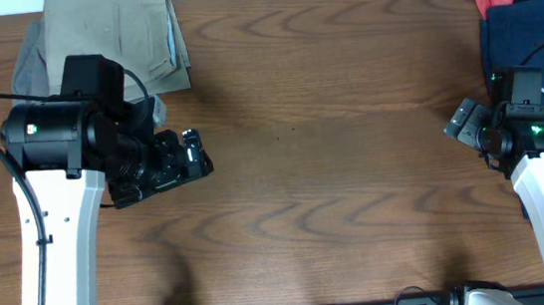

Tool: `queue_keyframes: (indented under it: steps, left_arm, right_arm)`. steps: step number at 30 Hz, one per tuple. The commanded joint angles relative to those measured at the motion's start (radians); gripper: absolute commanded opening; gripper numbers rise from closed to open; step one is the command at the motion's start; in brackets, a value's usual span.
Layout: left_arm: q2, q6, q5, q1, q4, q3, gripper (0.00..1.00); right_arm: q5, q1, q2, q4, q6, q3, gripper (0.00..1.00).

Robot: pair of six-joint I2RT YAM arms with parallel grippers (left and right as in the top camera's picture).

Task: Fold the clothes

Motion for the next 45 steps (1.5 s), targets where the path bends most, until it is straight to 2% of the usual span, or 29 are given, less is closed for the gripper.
queue_keyframes:
  steps: [1,4,8,10,15,21,27,37,45]
  left_arm:
    - [-0.003,0.006,-0.009,-0.020,-0.067,-0.019,0.98]
    - [-0.039,0.007,-0.016,-0.047,0.018,-0.070,0.98]
    - [-0.179,0.055,-0.016,-0.088,0.267,-0.224,0.98]
    - [-0.294,0.095,-0.016,-0.097,0.416,-0.351,0.98]
    - [-0.588,0.215,-0.016,-0.082,0.655,-0.639,0.98]
    - [-0.941,0.337,-0.016,-0.009,0.856,-0.914,0.98]
    - [-1.185,0.348,-0.016,0.041,0.985,-1.101,0.98]
    - [-1.397,0.348,-0.016,0.134,1.305,-1.406,0.98]
    - [-1.418,0.347,-0.016,0.143,1.528,-1.564,0.98]
  right_arm:
    - [0.017,0.010,-0.002,0.002,-0.011,0.000,0.99]
    - [0.017,0.010,-0.002,0.002,-0.011,0.000,0.99]
    - [0.017,0.010,-0.002,0.002,-0.011,0.000,0.99]
    - [0.017,0.010,-0.002,0.002,-0.012,0.000,0.99]
    - [0.017,0.010,-0.002,0.002,-0.011,0.000,0.99]
    - [0.017,0.009,-0.002,0.002,-0.011,0.000,0.99]
    - [0.017,0.010,-0.002,0.002,-0.011,0.000,0.99]
    - [0.017,0.009,-0.002,0.002,-0.011,0.000,0.99]
    - [0.017,0.010,-0.002,0.002,-0.011,0.000,0.99]
